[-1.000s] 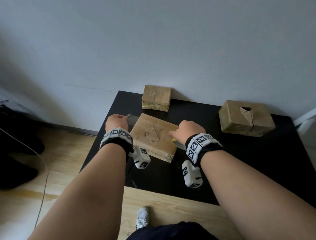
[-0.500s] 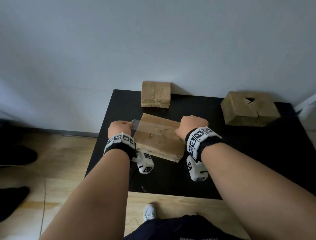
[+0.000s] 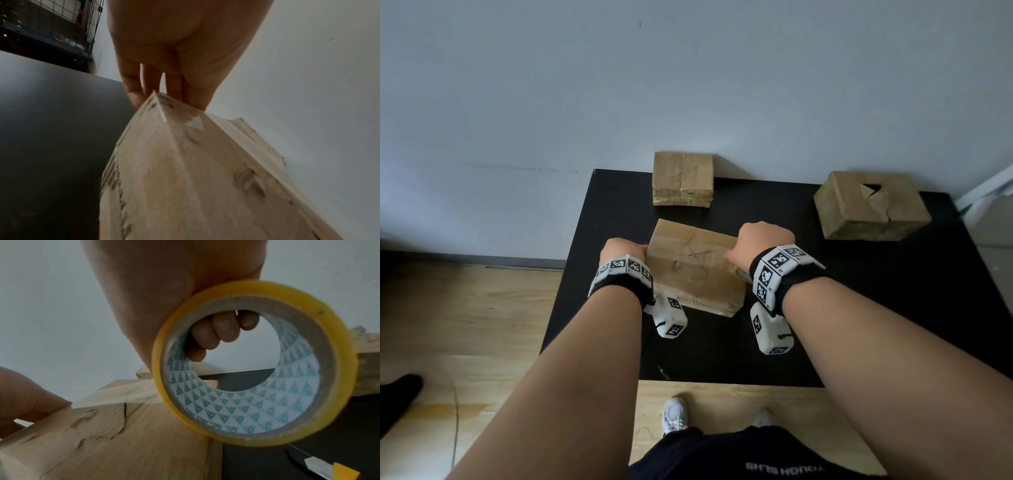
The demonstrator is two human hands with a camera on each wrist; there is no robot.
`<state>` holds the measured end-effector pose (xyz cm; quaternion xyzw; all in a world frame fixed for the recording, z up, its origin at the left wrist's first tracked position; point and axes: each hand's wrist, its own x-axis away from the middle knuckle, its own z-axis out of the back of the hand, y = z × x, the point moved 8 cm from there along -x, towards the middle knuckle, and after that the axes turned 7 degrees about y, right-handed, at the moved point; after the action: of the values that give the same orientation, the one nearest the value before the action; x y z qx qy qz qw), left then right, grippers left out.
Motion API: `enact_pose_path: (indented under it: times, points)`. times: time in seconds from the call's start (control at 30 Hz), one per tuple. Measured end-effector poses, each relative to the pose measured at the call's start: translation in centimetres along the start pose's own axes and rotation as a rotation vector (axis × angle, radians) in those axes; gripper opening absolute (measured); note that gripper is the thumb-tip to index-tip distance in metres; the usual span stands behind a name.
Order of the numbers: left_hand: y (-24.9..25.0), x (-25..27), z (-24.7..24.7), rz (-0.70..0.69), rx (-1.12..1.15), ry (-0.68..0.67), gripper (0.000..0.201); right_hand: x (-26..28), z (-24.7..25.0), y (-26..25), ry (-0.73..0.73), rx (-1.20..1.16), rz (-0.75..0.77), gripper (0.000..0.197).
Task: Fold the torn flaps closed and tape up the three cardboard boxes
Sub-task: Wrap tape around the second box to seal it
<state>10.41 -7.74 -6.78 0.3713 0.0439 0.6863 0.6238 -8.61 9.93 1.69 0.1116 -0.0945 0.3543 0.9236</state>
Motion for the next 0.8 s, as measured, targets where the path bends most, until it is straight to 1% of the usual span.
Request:
enact_pose_path:
  times: [0.03, 0.1, 0.17, 0.2, 0.3, 0.43, 0.5, 0.53, 0.63, 0.73, 0.8]
  points:
    - [0.3, 0.3, 0.0, -0.028, -0.041, -0.007, 0.021, 0.0, 0.0, 0.0, 0.0, 0.001, 0.002, 0.027]
    - [0.6, 0.5, -0.2, -0.089, -0.104, -0.034, 0.011, 0.0, 0.0, 0.0, 0.002, 0.003, 0.006, 0.028]
    - [0.7, 0.5, -0.1, -0.142, -0.149, -0.013, 0.042, 0.0, -0.1, 0.1, 0.001, 0.002, 0.012, 0.027]
    - [0.8, 0.7, 0.1, -0.168, -0.168, 0.012, 0.048, 0.0, 0.0, 0.1, 0.002, 0.001, 0.016, 0.026]
    - [2.3, 2.3, 0.2, -0.307, -0.17, 0.11, 0.038, 0.0, 0.0, 0.1, 0.0, -0.006, 0.036, 0.023]
    - [4.1, 6.7, -1.1, -0.643, -0.224, 0.222, 0.031, -0.1, 0.2, 0.1, 0.002, -0.026, 0.06, 0.025]
    - [3.9, 8.3, -2.3, -0.742, -0.29, 0.23, 0.029, 0.0, 0.2, 0.2, -0.001, -0.052, 0.077, 0.03]
    - [3.5, 8.6, -3.0, -0.763, -0.32, 0.212, 0.033, 0.1, 0.3, 0.3, -0.002, -0.066, 0.083, 0.032]
    - [2.2, 8.9, -4.9, -0.766, -0.453, 0.136, 0.05, 0.3, 0.6, 0.8, 0.011, -0.121, 0.112, 0.038]
    - [1.4, 9.6, -6.1, -0.764, -0.534, 0.074, 0.055, 0.5, 0.2, 1.5, -0.005, -0.2, 0.159, 0.043]
    - [1.2, 10.0, -6.3, -0.732, -0.559, 0.025, 0.058, 0.5, 0.0, 2.4, -0.005, -0.274, 0.179, 0.046]
